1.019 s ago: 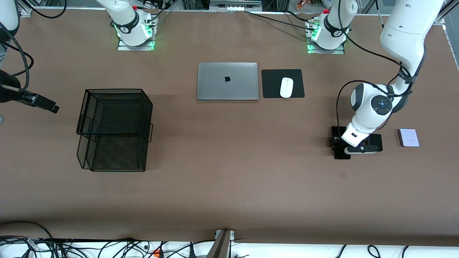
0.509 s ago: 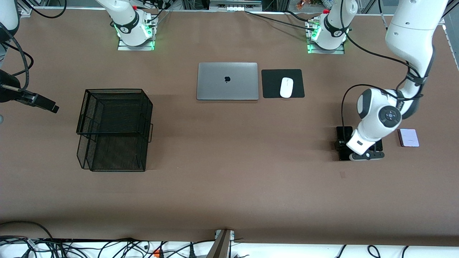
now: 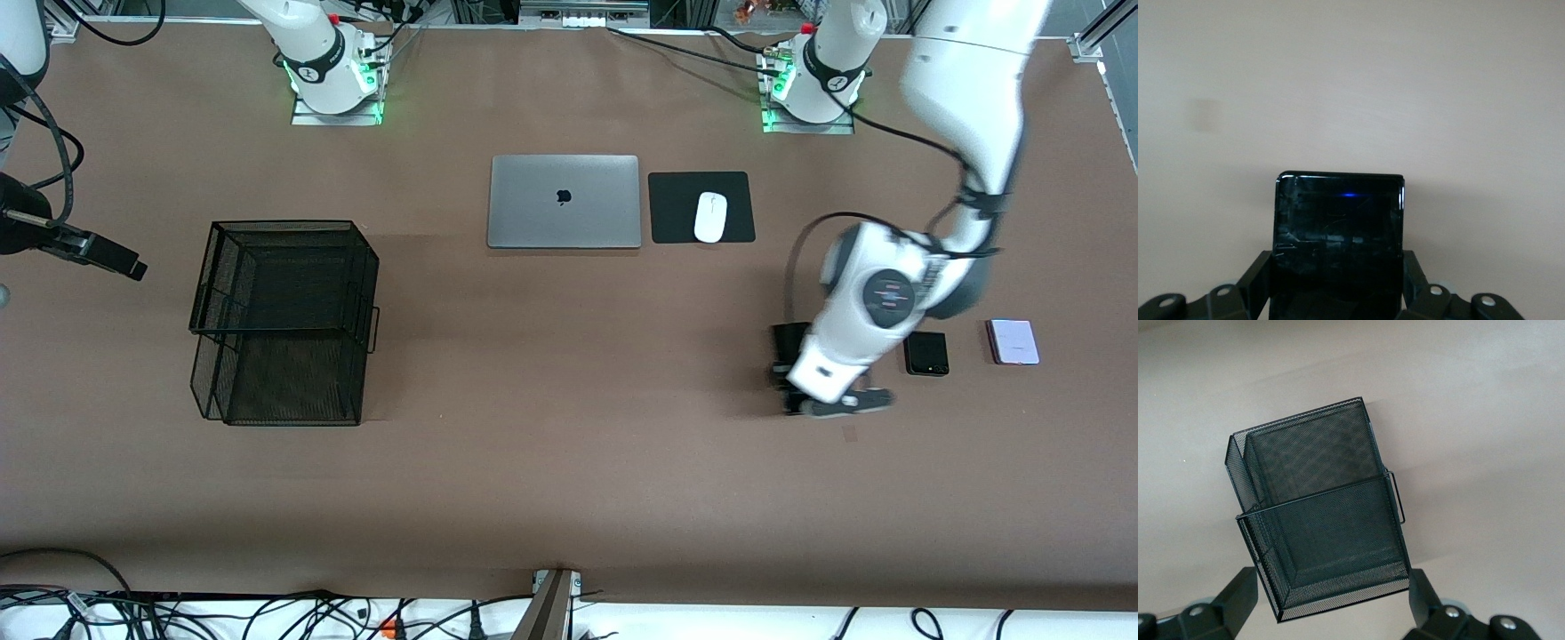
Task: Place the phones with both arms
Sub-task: 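Carry the black phone with the left gripper to the table middle, then grasp the black phone with the right gripper while the left gripper grasps the flip phone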
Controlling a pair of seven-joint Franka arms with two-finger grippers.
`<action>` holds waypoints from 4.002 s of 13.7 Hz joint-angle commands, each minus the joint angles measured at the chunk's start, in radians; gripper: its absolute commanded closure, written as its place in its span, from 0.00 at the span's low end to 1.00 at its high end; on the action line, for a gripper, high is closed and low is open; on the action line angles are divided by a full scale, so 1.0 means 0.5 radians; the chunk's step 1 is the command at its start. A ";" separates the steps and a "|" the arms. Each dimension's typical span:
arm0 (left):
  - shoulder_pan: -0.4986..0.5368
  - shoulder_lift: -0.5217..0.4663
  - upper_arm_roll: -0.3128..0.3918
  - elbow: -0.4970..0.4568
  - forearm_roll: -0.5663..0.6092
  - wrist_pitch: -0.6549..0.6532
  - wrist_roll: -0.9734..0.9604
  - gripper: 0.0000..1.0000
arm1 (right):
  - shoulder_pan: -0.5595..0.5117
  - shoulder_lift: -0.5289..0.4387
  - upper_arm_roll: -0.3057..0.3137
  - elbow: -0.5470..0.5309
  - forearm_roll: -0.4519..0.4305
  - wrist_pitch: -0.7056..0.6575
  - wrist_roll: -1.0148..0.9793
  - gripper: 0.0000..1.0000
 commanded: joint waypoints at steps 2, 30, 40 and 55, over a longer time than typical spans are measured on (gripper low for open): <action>-0.352 0.181 0.032 0.326 -0.028 -0.157 -0.240 1.00 | -0.009 -0.010 0.015 -0.023 -0.010 0.039 -0.013 0.00; -0.854 0.431 0.280 1.022 -0.246 -0.586 -0.310 0.00 | 0.126 0.002 0.027 -0.014 0.005 0.012 0.027 0.00; -0.069 -0.153 0.283 0.159 0.003 -0.602 0.823 0.00 | 1.095 0.716 0.021 0.203 0.278 0.719 0.594 0.00; 1.386 -0.218 -0.339 -0.602 0.024 0.391 1.526 0.00 | 1.476 1.434 0.008 0.207 -0.093 1.533 0.938 0.00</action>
